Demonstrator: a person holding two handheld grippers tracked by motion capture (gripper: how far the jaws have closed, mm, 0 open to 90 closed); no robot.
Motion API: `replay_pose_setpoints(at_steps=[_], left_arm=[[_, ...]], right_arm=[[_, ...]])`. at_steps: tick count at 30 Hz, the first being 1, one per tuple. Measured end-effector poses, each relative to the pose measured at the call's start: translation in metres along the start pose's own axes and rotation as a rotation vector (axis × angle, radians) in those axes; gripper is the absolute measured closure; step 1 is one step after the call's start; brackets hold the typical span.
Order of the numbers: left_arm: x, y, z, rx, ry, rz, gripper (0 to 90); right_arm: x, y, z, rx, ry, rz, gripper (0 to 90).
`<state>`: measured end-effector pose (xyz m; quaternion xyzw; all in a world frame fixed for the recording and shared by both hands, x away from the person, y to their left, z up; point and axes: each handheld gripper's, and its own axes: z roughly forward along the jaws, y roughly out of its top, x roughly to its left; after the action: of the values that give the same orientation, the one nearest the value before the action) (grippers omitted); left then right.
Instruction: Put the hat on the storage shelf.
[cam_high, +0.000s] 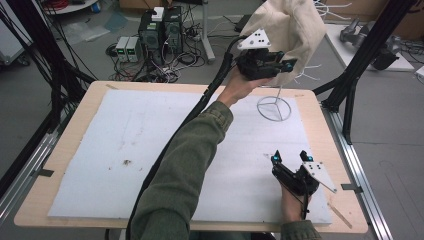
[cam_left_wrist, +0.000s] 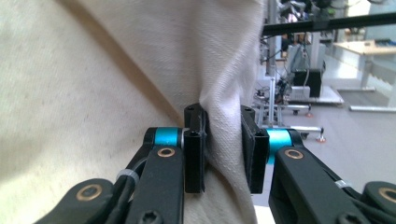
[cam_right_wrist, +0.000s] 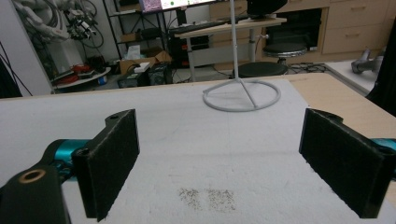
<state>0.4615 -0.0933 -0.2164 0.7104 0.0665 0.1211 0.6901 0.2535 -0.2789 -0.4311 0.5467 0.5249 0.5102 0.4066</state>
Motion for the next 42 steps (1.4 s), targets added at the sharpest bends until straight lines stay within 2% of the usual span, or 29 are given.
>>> replay_pose_setpoints(at_steps=[1,2,4,10,15,19,23,26,29,37,42], left_arm=[[0.004,-0.008,-0.003,0.002,0.018,-0.025,74.9],[0.004,-0.008,-0.003,0.002,0.018,-0.025,74.8],[0.007,-0.016,-0.007,0.016,0.030,-0.053,74.5],[0.006,-0.032,-0.008,0.063,0.041,-0.067,71.1],[0.005,-0.039,-0.011,0.044,0.045,-0.100,68.6],[0.005,-0.041,-0.011,0.046,0.038,-0.109,63.7],[0.004,-0.044,-0.010,0.046,0.041,-0.100,57.3],[0.005,-0.046,-0.011,0.027,0.046,-0.120,47.7],[0.006,-0.046,-0.012,0.032,0.053,-0.117,41.0],[0.003,-0.041,-0.019,0.024,0.060,-0.100,37.1],[-0.004,-0.033,-0.026,0.029,0.054,-0.081,33.3]], right_arm=[[0.000,0.000,0.000,0.000,0.000,0.001,11.1],[0.000,0.000,0.000,0.002,0.001,0.001,11.1],[0.000,0.000,0.000,0.001,-0.001,0.002,11.1],[0.001,0.000,0.001,0.003,0.003,0.004,11.1],[0.002,0.001,0.001,0.000,0.011,0.000,11.1],[0.001,0.001,0.000,0.001,0.014,0.006,11.1],[0.001,0.001,0.000,0.003,0.015,0.007,11.1],[0.001,0.000,0.000,0.003,0.011,0.003,11.1],[0.000,0.000,0.000,0.002,0.012,0.004,11.1],[0.001,0.000,0.000,0.001,0.017,-0.002,11.1],[0.001,-0.001,0.000,0.007,0.017,0.010,11.1]])
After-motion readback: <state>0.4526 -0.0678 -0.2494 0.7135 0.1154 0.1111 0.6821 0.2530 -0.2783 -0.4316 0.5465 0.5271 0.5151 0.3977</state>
